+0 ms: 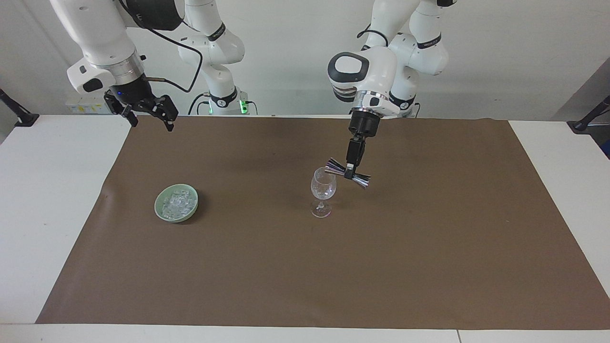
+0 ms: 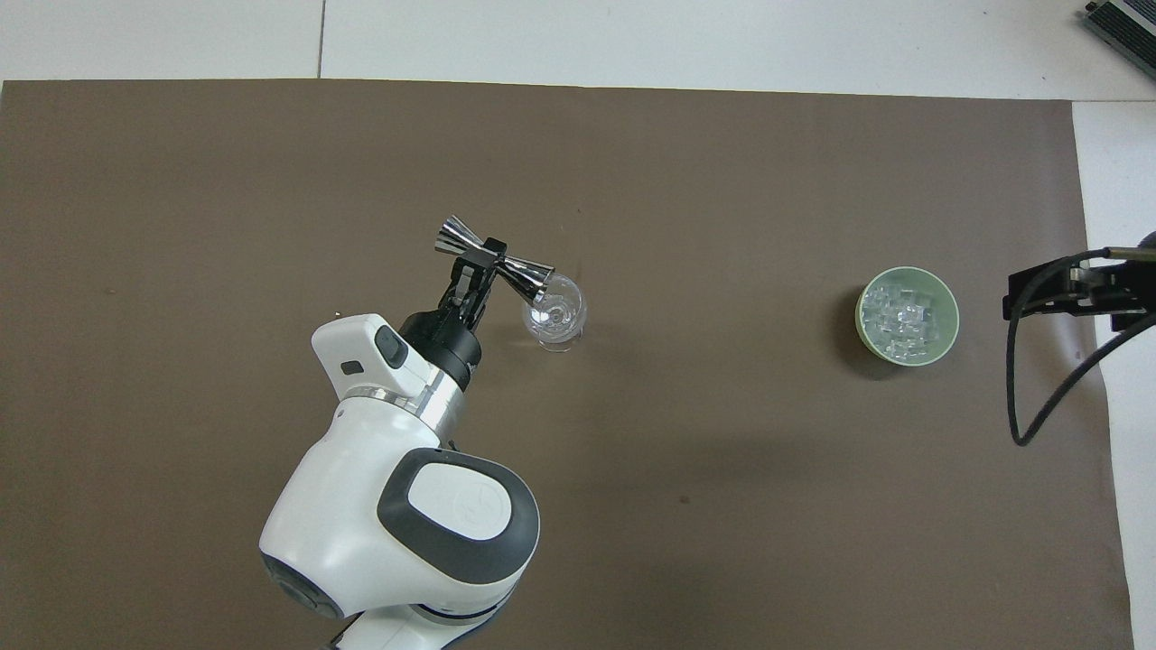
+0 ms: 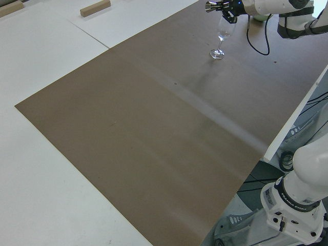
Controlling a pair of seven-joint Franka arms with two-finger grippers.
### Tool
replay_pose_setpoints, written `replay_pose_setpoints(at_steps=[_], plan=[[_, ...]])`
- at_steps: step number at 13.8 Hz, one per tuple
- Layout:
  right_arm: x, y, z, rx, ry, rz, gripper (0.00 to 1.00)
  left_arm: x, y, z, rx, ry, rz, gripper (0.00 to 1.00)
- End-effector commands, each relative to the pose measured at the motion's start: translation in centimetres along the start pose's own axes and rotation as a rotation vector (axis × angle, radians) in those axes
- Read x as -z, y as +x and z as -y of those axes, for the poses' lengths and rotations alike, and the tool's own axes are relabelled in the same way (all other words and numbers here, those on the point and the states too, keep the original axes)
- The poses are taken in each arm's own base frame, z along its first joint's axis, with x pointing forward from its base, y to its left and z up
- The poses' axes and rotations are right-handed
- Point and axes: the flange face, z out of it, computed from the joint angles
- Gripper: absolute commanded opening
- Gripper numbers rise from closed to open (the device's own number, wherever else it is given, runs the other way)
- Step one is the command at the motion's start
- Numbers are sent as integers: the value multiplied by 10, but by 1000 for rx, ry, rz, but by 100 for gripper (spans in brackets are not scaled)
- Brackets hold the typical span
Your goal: Pour wine and add ice with both arms
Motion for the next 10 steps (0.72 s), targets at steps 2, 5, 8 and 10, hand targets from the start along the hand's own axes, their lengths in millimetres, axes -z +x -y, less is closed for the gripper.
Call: replay_pose_setpoints(at_steps=[2,5,8,10], plan=[[1,-7,-1,24,26,4,100,8,15,0,189,6,41,0],[1,-7,-1,24,26,4,100,7,41,-2,370,-9,111,0],[1,-7,-1,24,26,4,100,8,73,6,535,-17,181,0],[1,-7,-1,24,26,4,100,9,98,12,628,-23,211,0]])
